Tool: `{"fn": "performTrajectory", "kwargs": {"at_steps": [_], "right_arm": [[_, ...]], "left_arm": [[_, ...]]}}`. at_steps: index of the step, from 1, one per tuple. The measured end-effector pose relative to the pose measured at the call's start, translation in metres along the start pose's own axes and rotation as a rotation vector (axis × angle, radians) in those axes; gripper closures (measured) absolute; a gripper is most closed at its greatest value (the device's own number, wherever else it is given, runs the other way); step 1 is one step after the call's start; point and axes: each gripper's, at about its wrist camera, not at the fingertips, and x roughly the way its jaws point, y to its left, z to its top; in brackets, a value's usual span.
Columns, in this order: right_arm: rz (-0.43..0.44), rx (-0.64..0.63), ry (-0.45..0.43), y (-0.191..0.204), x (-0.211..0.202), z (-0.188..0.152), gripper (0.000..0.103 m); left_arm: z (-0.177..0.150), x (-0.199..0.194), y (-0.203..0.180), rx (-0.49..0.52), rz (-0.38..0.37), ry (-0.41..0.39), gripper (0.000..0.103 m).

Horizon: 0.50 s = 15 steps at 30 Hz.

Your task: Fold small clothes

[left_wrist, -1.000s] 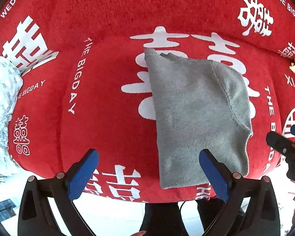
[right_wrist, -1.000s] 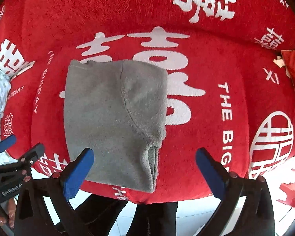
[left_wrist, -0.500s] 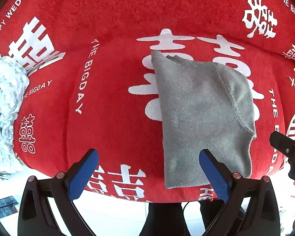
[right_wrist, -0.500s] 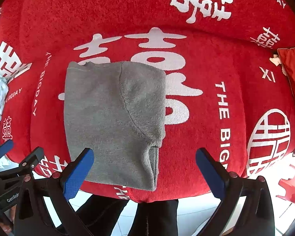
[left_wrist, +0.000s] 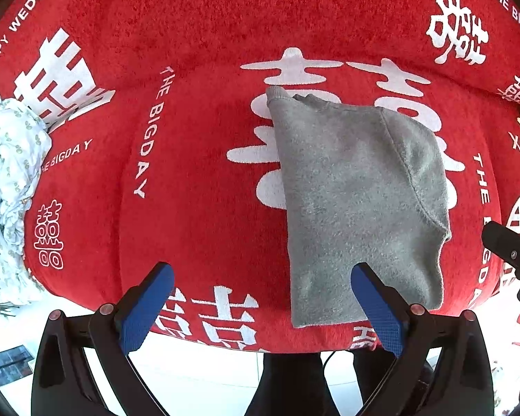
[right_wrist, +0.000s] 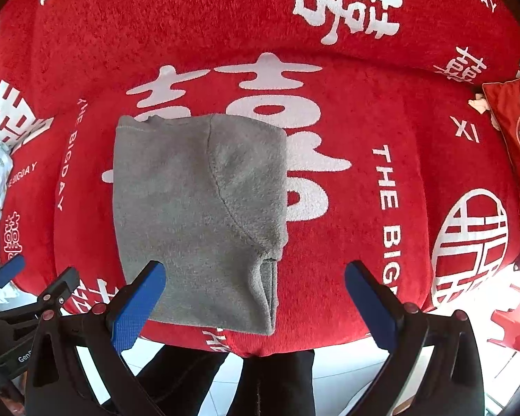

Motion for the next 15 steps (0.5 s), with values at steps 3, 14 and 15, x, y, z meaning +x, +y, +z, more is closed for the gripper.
{"fn": "performTrajectory", "kwargs": {"at_steps": [3, 14, 15], "right_arm": [[0.000, 0.000, 0.002, 0.0004, 0.0000, -0.0006, 0.000], [-0.002, -0.009, 0.008, 0.0023, -0.0001, -0.0019, 0.000], [-0.002, -0.010, 0.009, 0.0023, 0.0000, -0.0017, 0.000]], "left_arm": [[-0.0008, 0.0000, 0.0011, -0.008, -0.009, 0.003, 0.001], [-0.0020, 0.0000, 0.0028, -0.011, -0.008, 0.006, 0.001], [-0.0022, -0.0001, 0.0032, -0.011, -0.008, 0.005, 0.001]]}}
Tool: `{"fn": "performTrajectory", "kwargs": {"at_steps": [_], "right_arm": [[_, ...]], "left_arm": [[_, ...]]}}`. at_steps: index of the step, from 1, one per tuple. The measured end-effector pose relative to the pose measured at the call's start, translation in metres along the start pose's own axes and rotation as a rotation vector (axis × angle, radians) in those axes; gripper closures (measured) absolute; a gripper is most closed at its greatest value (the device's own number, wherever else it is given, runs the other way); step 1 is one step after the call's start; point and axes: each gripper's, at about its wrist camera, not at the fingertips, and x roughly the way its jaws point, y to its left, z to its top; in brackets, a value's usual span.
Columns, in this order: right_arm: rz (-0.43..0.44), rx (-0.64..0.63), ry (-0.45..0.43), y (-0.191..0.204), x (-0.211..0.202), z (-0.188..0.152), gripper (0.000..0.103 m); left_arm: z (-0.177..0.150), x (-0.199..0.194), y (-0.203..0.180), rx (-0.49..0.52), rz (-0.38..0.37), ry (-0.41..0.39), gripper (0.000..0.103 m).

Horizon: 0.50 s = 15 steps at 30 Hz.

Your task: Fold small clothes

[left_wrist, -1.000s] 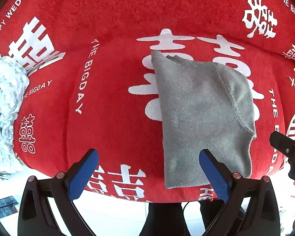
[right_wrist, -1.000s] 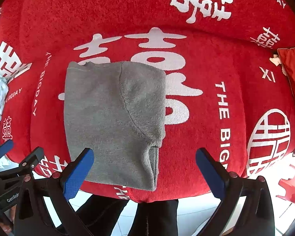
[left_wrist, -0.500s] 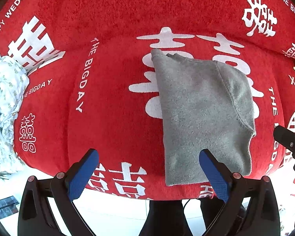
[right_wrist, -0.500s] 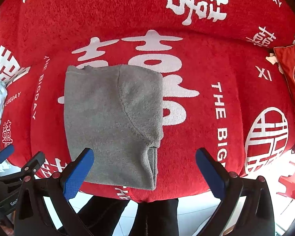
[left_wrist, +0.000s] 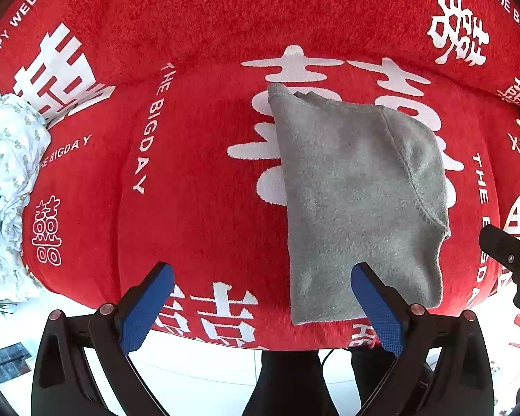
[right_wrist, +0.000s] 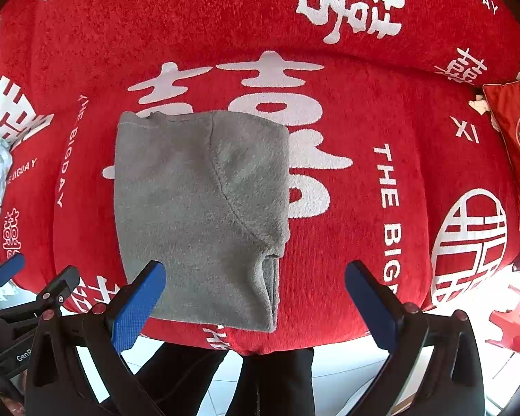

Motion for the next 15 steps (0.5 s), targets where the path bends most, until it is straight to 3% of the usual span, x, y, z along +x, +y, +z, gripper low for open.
{"fn": "performTrajectory", "kwargs": {"at_steps": [15], "right_arm": [[-0.003, 0.003, 0.008, 0.0005, 0.0003, -0.0022, 0.000]], "left_arm": [[-0.0012, -0.0005, 0.0022, -0.003, 0.006, 0.001, 0.001]]}}
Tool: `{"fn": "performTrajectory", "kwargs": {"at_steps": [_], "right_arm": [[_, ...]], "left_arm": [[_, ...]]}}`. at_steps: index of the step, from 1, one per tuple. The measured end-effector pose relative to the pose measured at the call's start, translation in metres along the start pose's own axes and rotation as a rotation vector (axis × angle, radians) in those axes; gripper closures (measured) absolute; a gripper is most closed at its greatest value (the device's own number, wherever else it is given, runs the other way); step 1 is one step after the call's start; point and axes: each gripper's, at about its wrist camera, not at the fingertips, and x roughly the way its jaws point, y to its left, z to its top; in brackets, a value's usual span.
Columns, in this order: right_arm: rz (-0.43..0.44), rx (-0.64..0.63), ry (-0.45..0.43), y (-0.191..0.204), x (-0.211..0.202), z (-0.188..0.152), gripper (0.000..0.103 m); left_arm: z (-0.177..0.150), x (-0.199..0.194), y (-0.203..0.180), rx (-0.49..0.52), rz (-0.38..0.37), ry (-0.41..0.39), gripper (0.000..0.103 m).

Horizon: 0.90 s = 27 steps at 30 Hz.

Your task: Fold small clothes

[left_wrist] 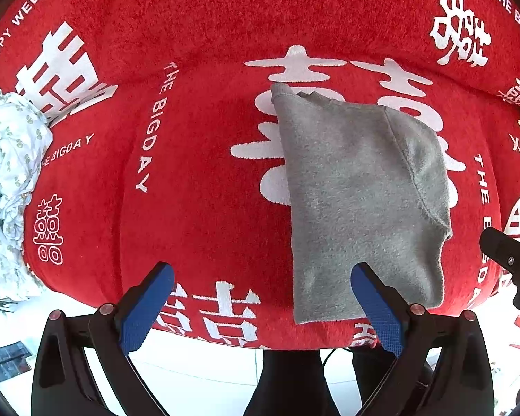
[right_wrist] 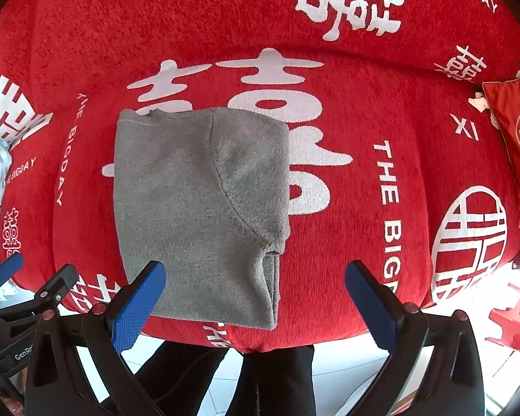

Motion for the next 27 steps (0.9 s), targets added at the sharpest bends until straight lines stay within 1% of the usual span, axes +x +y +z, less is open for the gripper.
{"fn": "performTrajectory", "kwargs": {"at_steps": [13, 27], "right_arm": [[-0.006, -0.014, 0.007, 0.0038, 0.0000, 0.0022, 0.000], [0.000, -0.026, 0.009, 0.0058, 0.0005, 0.0037, 0.000]], "left_arm": [[-0.0006, 0.0032, 0.0051, -0.011, 0.012, 0.012, 0.001], [-0.0015, 0.0033, 0.0047, 0.004, 0.023, 0.007, 0.001]]}}
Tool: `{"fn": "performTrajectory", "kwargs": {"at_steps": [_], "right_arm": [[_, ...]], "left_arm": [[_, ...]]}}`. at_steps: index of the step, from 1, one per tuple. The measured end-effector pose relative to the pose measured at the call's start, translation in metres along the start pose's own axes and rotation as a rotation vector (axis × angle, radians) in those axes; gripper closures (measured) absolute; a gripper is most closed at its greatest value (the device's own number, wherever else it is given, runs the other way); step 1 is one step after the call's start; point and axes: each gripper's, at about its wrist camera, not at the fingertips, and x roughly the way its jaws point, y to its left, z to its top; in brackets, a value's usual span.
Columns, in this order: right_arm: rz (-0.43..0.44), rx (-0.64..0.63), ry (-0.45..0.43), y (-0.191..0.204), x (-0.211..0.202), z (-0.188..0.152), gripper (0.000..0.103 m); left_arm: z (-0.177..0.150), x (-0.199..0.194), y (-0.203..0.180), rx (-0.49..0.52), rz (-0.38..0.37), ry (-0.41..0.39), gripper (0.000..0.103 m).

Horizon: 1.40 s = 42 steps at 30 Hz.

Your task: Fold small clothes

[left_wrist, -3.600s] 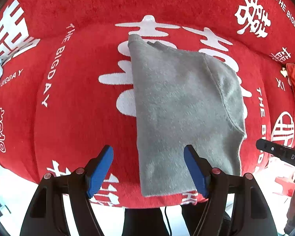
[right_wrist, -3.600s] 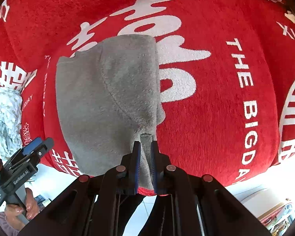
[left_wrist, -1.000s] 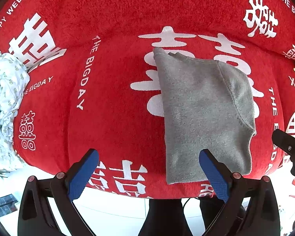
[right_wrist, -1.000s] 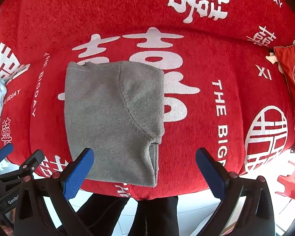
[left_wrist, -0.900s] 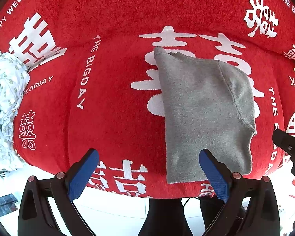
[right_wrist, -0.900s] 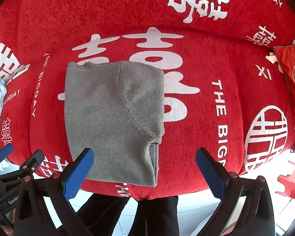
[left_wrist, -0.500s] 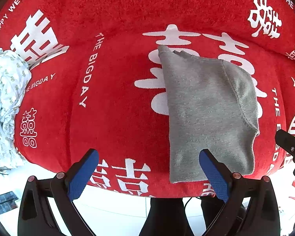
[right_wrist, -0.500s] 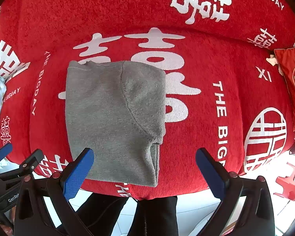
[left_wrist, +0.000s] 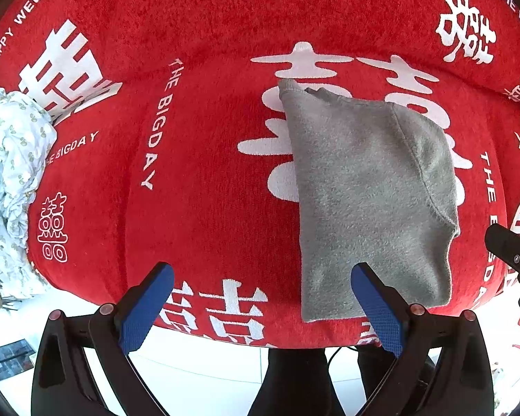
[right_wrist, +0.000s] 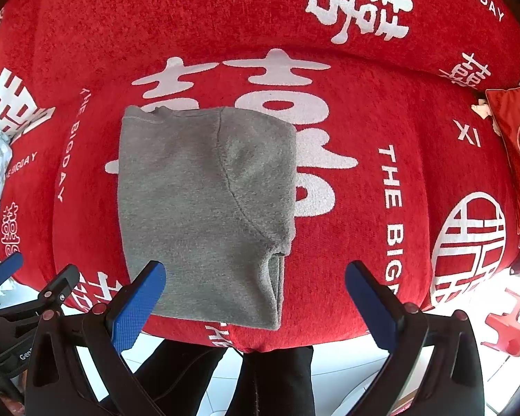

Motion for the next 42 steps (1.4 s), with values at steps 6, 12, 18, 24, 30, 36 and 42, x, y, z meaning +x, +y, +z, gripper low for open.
{"fn": "performTrajectory", "kwargs": {"at_steps": [6, 12, 18, 24, 30, 36, 42], "right_arm": [[0.000, 0.001, -0.001, 0.0002, 0.0000, 0.0003, 0.000], [0.000, 0.003, -0.001, -0.0003, -0.0006, -0.0004, 0.000], [0.001, 0.004, -0.002, -0.0004, -0.0007, -0.0004, 0.000], [0.000, 0.003, -0.001, -0.0004, -0.0005, -0.0003, 0.000], [0.000, 0.006, 0.000, -0.0007, -0.0004, -0.0017, 0.000], [-0.002, 0.012, 0.002, -0.0010, 0.0023, -0.0053, 0.000], [-0.005, 0.007, 0.007, 0.0022, 0.0044, -0.0070, 0.000]], "left_arm": [[0.0004, -0.0007, -0.0004, 0.001, 0.001, -0.001, 0.001], [0.0006, -0.0006, 0.0000, 0.001, -0.001, 0.001, 0.001], [0.0000, -0.0007, -0.0005, 0.000, -0.001, 0.001, 0.001], [-0.0011, 0.0005, 0.0007, -0.003, -0.001, 0.001, 0.001], [-0.0011, 0.0023, 0.0022, -0.001, 0.002, 0.000, 0.001], [-0.0010, 0.0052, 0.0027, -0.009, 0.000, 0.004, 0.001], [-0.0015, 0.0068, 0.0027, -0.013, -0.008, 0.006, 0.001]]}}
